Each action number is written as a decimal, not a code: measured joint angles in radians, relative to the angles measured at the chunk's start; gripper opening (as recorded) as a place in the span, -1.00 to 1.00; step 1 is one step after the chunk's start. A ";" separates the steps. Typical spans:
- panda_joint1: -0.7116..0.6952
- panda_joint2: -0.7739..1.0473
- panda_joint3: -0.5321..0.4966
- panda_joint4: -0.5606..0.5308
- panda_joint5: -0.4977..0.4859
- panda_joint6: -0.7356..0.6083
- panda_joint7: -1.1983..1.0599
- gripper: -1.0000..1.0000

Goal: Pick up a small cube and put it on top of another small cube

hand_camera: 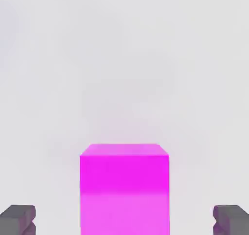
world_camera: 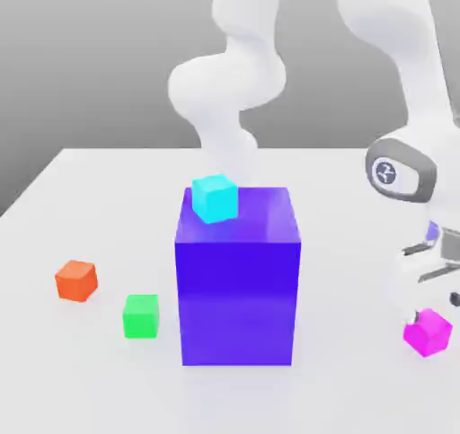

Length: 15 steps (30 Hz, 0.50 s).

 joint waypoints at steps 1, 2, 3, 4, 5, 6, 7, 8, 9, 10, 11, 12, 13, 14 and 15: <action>0.001 0.024 -0.001 0.005 -0.001 0.019 0.000 -1.00; 0.001 0.024 -0.001 0.005 -0.001 0.019 0.000 -1.00; 0.001 0.024 -0.001 0.005 -0.001 0.019 0.000 -1.00; 0.001 0.024 -0.001 0.005 -0.001 0.019 0.000 -1.00; 0.001 0.024 -0.001 0.005 0.000 0.018 -0.001 -1.00; 0.001 0.024 -0.001 0.005 0.000 0.018 -0.001 -1.00; 0.002 0.035 -0.002 0.007 0.000 0.027 -0.001 -1.00; 0.002 0.023 -0.002 0.005 0.001 0.018 -0.002 -1.00; 0.002 -0.001 -0.001 0.000 0.003 -0.002 -0.004 -1.00; 0.001 -0.031 0.000 -0.006 0.005 -0.026 -0.005 -1.00; 0.001 -0.065 0.001 -0.013 0.007 -0.052 -0.006 -1.00; 0.000 -0.099 0.001 -0.020 0.008 -0.080 -0.007 -1.00; 0.000 -0.134 0.002 -0.027 0.009 -0.108 -0.007 -1.00; 0.004 -0.144 -0.002 -0.016 0.008 -0.122 0.007 -1.00; 0.010 -0.133 -0.006 0.009 0.009 -0.125 0.031 -1.00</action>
